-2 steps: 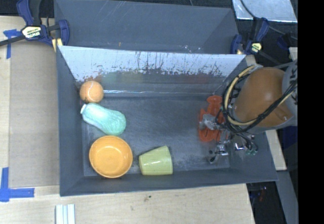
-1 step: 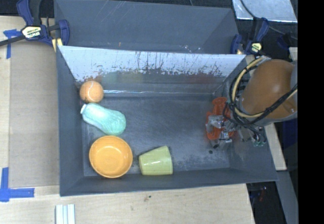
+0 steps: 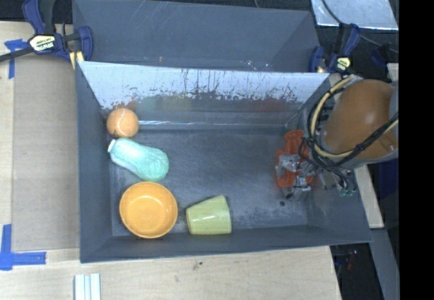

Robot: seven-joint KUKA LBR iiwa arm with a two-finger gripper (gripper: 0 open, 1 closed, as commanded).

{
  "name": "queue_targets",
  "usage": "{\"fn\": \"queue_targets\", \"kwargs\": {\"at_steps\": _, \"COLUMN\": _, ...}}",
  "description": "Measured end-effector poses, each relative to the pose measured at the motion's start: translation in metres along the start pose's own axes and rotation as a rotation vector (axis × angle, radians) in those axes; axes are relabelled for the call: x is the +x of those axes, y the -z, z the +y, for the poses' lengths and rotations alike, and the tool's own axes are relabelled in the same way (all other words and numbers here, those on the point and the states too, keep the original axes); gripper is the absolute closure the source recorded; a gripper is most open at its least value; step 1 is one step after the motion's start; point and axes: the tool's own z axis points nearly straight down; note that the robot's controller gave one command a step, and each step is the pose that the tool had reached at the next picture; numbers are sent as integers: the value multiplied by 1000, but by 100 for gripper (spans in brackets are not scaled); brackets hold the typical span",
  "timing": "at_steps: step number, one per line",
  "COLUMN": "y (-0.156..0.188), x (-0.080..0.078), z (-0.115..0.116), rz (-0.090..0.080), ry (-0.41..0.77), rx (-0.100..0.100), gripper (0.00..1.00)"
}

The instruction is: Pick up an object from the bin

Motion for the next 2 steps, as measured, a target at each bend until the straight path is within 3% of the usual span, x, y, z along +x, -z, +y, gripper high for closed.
{"fn": "queue_targets", "kwargs": {"at_steps": 1, "y": 62, "x": -3, "z": -4, "rz": -7, "ry": 20, "rx": 1, "gripper": 100}}
{"fn": "queue_targets", "kwargs": {"at_steps": 2, "y": 173, "x": -3, "z": -2, "rz": 5, "ry": 27, "rx": -3, "gripper": 100}}
